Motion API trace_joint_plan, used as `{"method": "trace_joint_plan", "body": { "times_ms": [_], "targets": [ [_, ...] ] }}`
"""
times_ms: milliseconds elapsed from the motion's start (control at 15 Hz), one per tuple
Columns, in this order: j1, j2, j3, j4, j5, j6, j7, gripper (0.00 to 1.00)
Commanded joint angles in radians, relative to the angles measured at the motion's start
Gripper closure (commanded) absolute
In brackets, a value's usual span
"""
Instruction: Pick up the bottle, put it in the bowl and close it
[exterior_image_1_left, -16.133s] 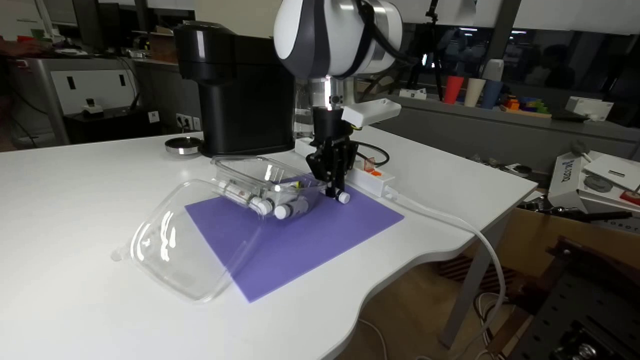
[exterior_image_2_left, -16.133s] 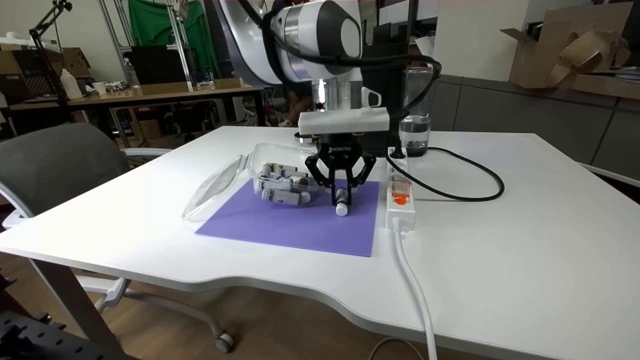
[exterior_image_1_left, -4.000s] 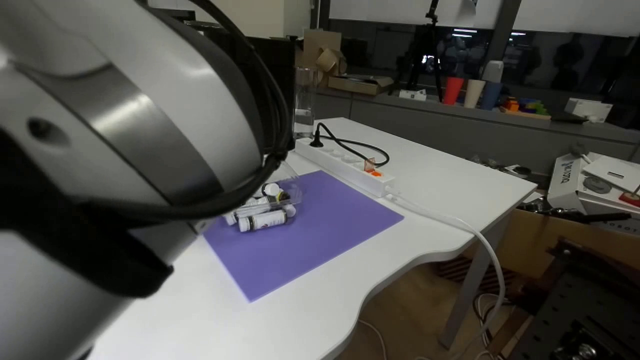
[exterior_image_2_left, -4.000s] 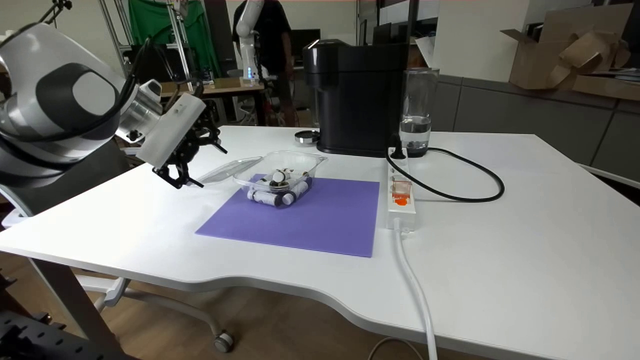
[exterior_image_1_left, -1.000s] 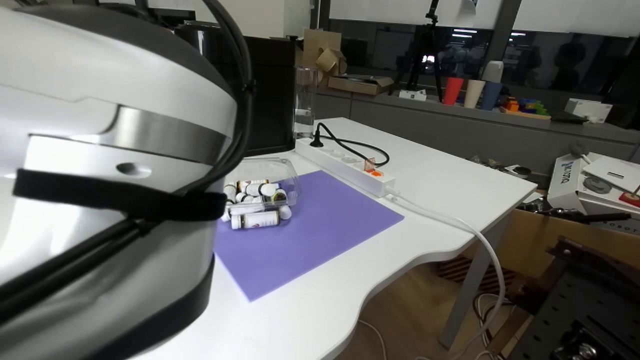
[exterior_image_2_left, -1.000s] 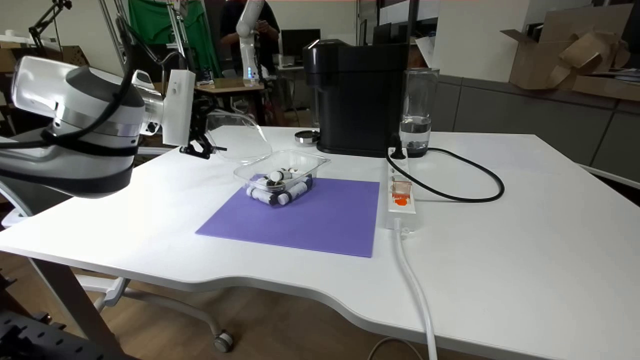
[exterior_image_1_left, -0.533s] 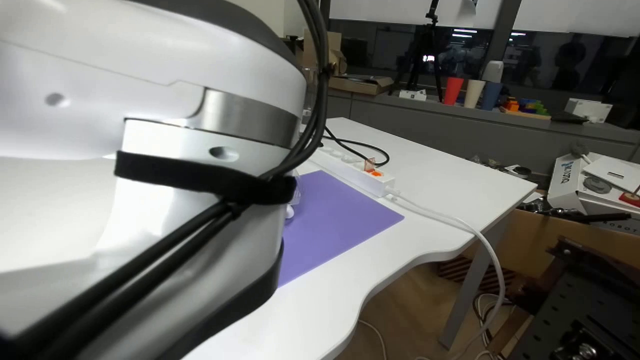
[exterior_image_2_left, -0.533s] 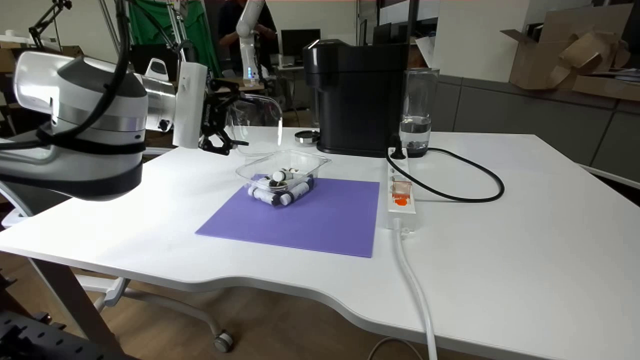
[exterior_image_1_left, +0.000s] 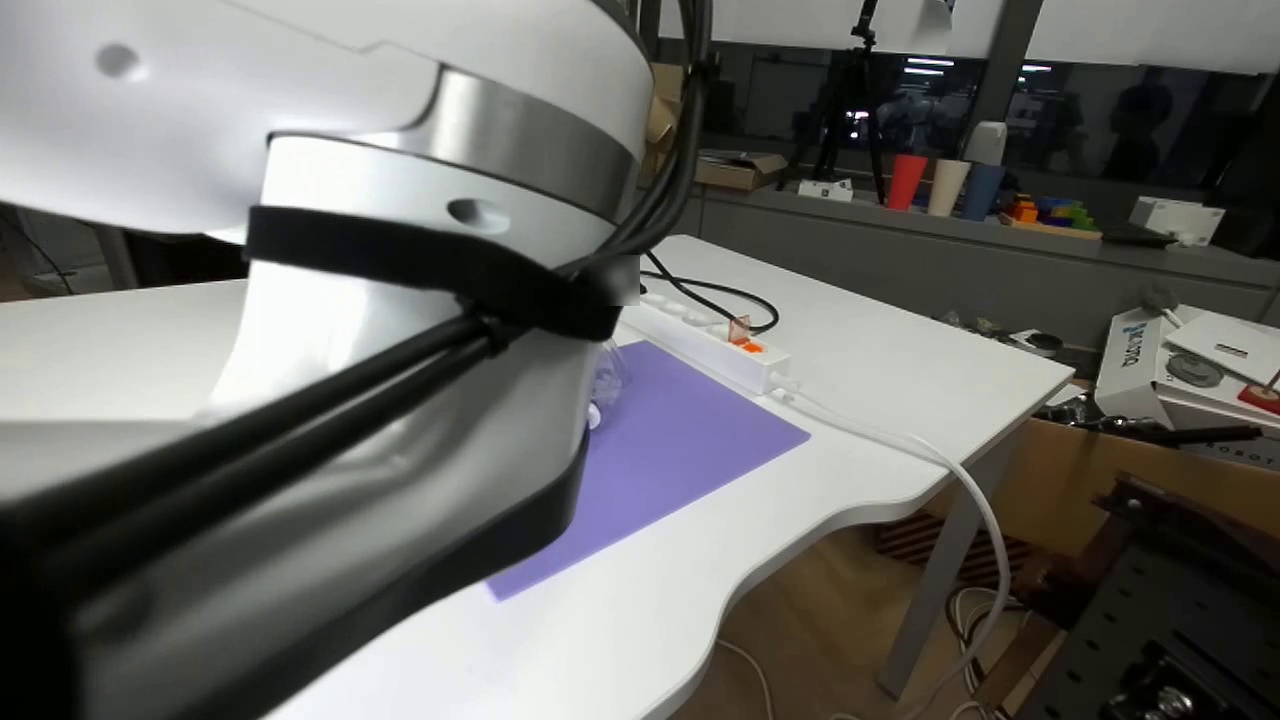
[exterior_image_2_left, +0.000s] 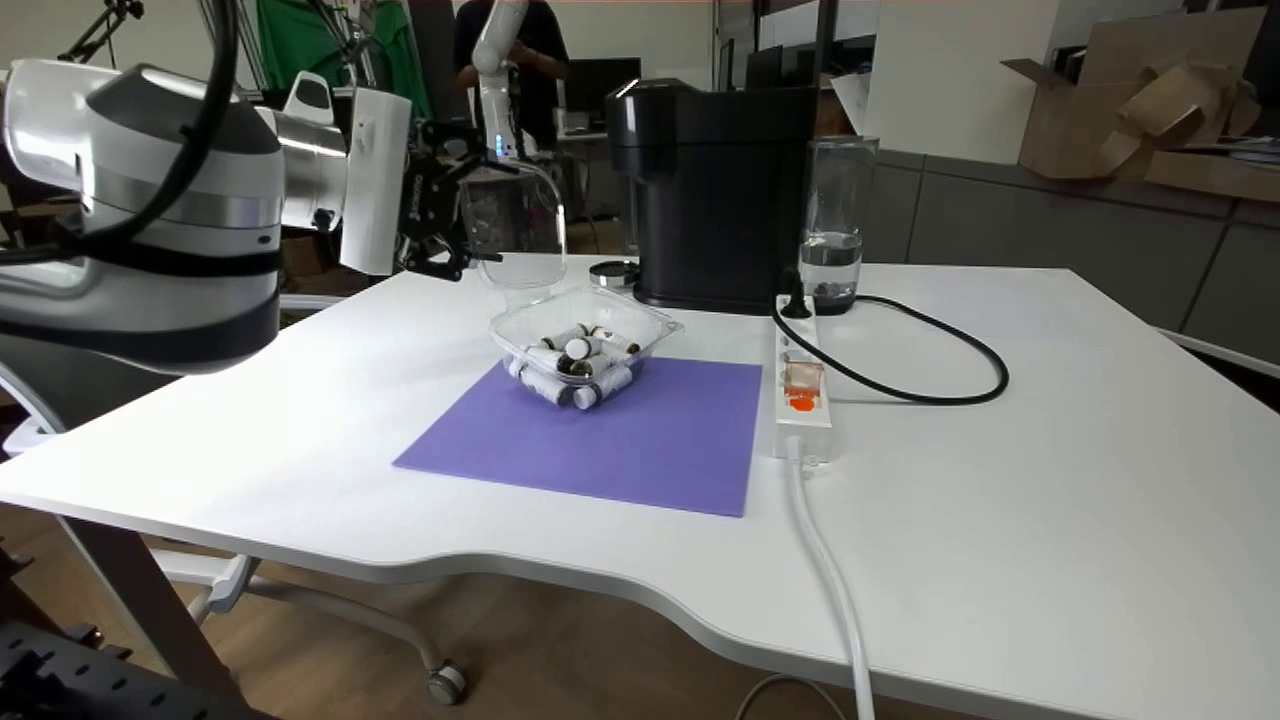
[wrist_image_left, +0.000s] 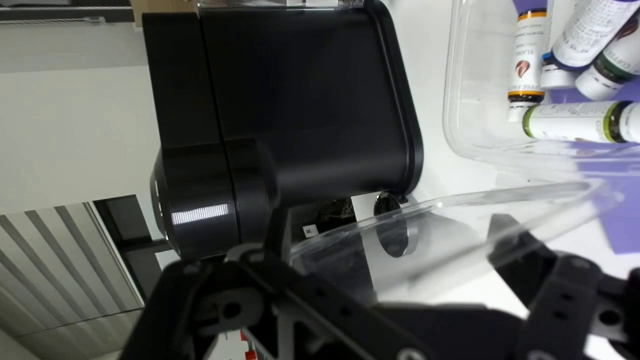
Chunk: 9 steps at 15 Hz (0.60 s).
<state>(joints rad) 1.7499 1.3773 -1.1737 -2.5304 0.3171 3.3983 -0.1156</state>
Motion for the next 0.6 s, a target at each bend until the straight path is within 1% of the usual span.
{"method": "trace_joint_plan", "body": {
  "times_ms": [0, 200, 400, 533],
  "targets": [
    [0.023, -0.087, -0.039, -0.058, -0.019, -0.014, 0.054, 0.0],
    [0.003, -0.196, -0.042, -0.08, -0.047, 0.011, 0.052, 0.0],
    [-0.014, -0.274, -0.04, -0.099, -0.048, 0.001, 0.053, 0.0],
    [-0.051, -0.329, -0.027, -0.106, -0.057, 0.012, 0.049, 0.0]
  ]
}}
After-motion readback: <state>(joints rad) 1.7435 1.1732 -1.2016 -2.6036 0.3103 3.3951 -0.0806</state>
